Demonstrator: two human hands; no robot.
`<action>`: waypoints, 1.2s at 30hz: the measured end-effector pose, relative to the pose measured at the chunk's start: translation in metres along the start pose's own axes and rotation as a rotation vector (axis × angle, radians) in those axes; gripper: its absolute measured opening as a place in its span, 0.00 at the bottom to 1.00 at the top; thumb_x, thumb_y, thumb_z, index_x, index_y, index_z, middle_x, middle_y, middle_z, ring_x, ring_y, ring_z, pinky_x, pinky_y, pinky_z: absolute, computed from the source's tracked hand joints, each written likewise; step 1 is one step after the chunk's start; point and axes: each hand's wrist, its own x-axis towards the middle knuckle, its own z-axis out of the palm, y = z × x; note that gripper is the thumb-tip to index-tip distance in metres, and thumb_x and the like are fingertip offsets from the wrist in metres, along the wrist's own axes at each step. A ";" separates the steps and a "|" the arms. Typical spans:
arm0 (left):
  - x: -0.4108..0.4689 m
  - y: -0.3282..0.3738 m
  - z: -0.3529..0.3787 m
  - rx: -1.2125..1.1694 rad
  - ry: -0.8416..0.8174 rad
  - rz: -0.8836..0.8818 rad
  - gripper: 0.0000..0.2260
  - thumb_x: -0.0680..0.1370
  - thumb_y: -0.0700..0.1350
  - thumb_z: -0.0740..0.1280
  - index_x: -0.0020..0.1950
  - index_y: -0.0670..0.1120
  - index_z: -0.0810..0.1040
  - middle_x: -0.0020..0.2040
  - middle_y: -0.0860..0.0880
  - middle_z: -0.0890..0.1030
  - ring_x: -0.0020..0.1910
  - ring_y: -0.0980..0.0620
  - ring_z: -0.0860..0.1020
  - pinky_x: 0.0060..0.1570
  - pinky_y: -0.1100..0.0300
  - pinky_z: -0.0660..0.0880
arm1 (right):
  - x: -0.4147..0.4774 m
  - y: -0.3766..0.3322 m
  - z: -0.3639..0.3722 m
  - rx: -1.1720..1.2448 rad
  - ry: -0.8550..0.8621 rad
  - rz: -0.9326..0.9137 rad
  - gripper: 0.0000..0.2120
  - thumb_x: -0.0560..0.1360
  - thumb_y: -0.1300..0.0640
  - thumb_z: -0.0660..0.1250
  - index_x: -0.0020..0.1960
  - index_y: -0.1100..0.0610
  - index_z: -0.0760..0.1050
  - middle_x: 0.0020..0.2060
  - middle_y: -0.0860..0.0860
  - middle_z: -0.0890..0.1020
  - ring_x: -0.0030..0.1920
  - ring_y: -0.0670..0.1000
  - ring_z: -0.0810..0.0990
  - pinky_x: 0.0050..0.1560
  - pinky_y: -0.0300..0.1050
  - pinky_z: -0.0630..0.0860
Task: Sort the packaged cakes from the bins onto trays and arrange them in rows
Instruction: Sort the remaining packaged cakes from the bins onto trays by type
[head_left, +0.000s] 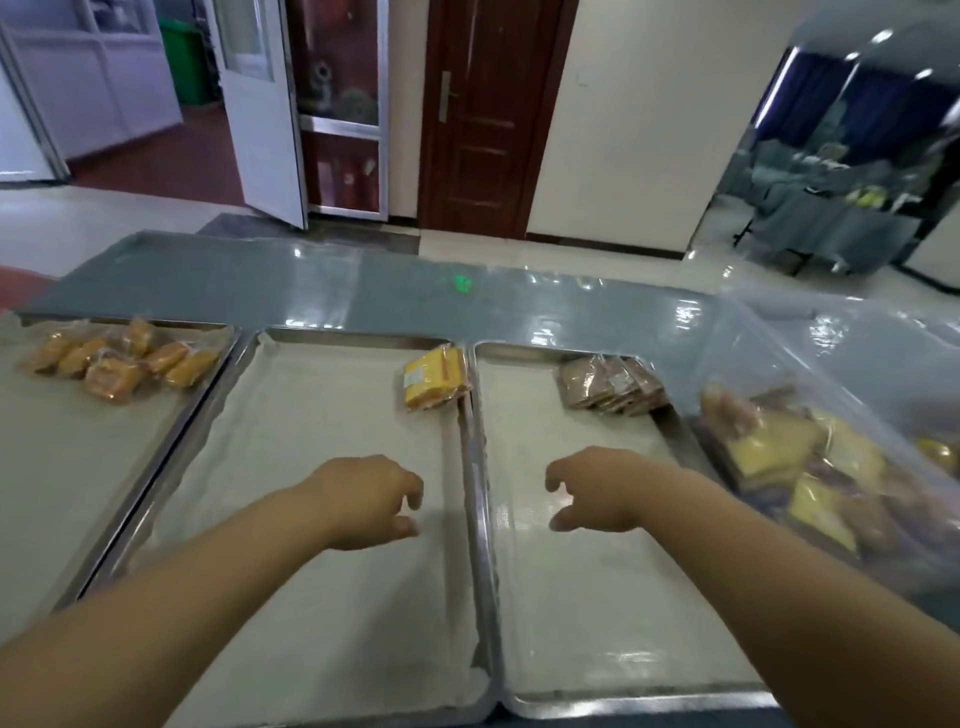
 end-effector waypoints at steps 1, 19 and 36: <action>0.008 0.009 -0.003 0.002 0.008 0.007 0.17 0.77 0.61 0.61 0.62 0.56 0.72 0.57 0.55 0.77 0.56 0.53 0.74 0.50 0.58 0.72 | -0.003 0.011 0.000 0.012 0.010 0.005 0.25 0.75 0.43 0.65 0.69 0.50 0.67 0.65 0.50 0.73 0.64 0.53 0.71 0.62 0.50 0.70; 0.169 0.152 -0.132 0.005 0.297 0.223 0.15 0.75 0.65 0.60 0.56 0.61 0.74 0.51 0.64 0.76 0.49 0.63 0.75 0.48 0.62 0.75 | -0.049 0.230 -0.082 0.054 0.406 0.057 0.21 0.76 0.40 0.63 0.67 0.43 0.67 0.61 0.43 0.75 0.56 0.46 0.75 0.54 0.44 0.74; 0.274 0.372 -0.186 0.006 0.472 0.207 0.14 0.74 0.62 0.60 0.55 0.59 0.76 0.45 0.62 0.74 0.44 0.61 0.72 0.38 0.62 0.70 | -0.063 0.474 -0.016 -0.039 0.282 0.000 0.23 0.75 0.39 0.62 0.67 0.44 0.67 0.61 0.45 0.75 0.58 0.48 0.75 0.56 0.47 0.74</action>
